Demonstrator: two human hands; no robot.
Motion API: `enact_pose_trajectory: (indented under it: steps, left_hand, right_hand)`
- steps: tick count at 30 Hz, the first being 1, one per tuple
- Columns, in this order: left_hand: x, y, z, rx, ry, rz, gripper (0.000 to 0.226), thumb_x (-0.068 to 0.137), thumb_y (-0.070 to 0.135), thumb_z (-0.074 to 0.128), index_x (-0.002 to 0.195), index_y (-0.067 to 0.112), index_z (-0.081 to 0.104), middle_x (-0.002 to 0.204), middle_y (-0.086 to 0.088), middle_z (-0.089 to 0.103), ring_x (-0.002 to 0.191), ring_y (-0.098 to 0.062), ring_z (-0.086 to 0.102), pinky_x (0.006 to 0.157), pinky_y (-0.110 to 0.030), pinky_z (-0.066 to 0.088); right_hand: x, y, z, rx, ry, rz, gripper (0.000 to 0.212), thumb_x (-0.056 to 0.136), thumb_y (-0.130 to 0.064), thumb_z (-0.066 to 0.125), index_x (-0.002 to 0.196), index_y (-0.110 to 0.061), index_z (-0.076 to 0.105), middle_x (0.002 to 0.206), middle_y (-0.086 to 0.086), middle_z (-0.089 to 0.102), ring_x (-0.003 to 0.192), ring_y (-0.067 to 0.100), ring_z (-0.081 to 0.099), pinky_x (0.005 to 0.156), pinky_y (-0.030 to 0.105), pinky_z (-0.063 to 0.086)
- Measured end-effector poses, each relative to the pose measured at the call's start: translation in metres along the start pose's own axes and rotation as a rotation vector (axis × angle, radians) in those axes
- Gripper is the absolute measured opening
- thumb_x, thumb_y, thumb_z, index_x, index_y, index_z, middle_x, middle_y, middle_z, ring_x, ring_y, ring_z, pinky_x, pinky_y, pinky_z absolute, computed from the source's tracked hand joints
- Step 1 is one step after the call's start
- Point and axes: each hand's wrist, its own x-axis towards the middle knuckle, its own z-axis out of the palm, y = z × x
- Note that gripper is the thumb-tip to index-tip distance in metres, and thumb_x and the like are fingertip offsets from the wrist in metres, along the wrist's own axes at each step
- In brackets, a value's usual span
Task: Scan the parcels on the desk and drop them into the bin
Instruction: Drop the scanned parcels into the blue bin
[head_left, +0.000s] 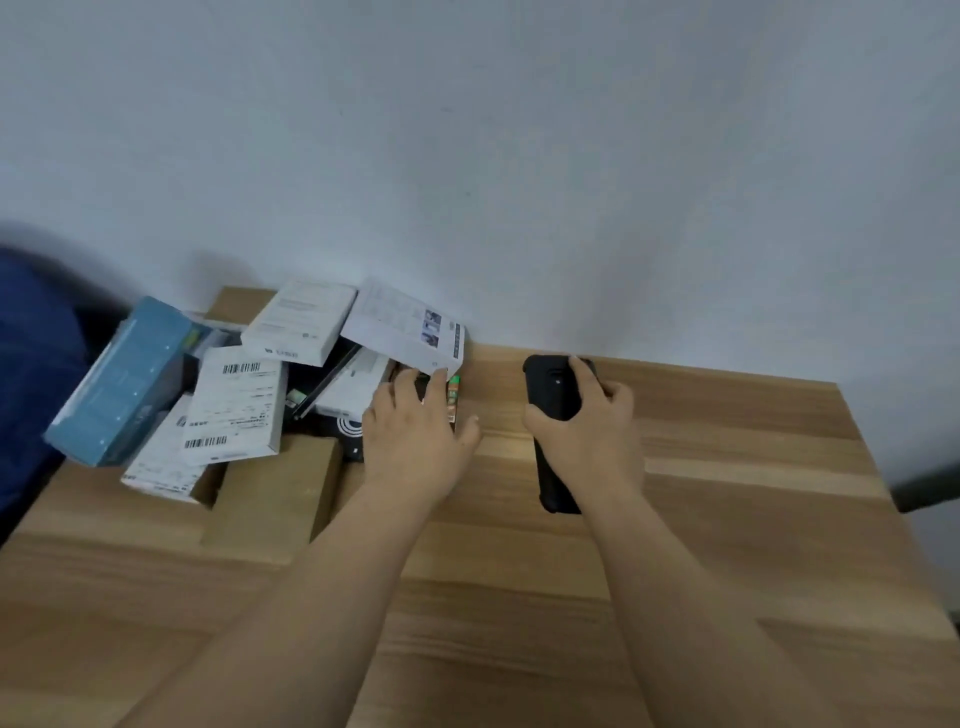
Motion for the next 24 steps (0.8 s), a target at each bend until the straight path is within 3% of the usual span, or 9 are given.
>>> enact_pose_trajectory:
  steps: [5, 16, 24]
  left_hand:
    - [0.012, -0.002, 0.047, 0.033, -0.101, -0.084, 0.073, 0.093, 0.058, 0.044, 0.153, 0.022, 0.024, 0.153, -0.011, 0.027, 0.137, -0.032, 0.027, 0.111, -0.043, 0.026]
    - [0.047, -0.02, 0.134, 0.055, -0.282, -0.211, 0.078, 0.093, 0.06, 0.048, 0.155, 0.026, 0.015, 0.16, -0.016, 0.012, 0.146, -0.039, 0.013, 0.118, -0.052, 0.016]
    - [0.048, -0.017, 0.145, 0.036, -0.295, -0.212, 0.072, 0.098, 0.045, 0.051, 0.156, 0.028, 0.012, 0.16, -0.015, 0.008, 0.142, -0.04, 0.017, 0.112, -0.05, 0.027]
  right_hand:
    - [0.03, 0.024, 0.029, 0.012, -0.086, 0.048, 0.077, 0.083, -0.051, 0.065, 0.151, -0.048, 0.028, 0.147, 0.0, 0.03, 0.115, 0.029, 0.054, 0.091, 0.044, 0.052]
    - [0.072, 0.083, 0.089, -0.024, -0.159, 0.133, 0.074, 0.089, -0.05, 0.063, 0.153, -0.046, 0.026, 0.152, 0.001, 0.026, 0.119, 0.027, 0.051, 0.078, 0.036, 0.043]
    - [0.076, 0.1, 0.097, -0.005, -0.177, 0.151, 0.077, 0.087, -0.051, 0.064, 0.153, -0.044, 0.026, 0.151, 0.0, 0.027, 0.121, 0.027, 0.051, 0.08, 0.035, 0.043]
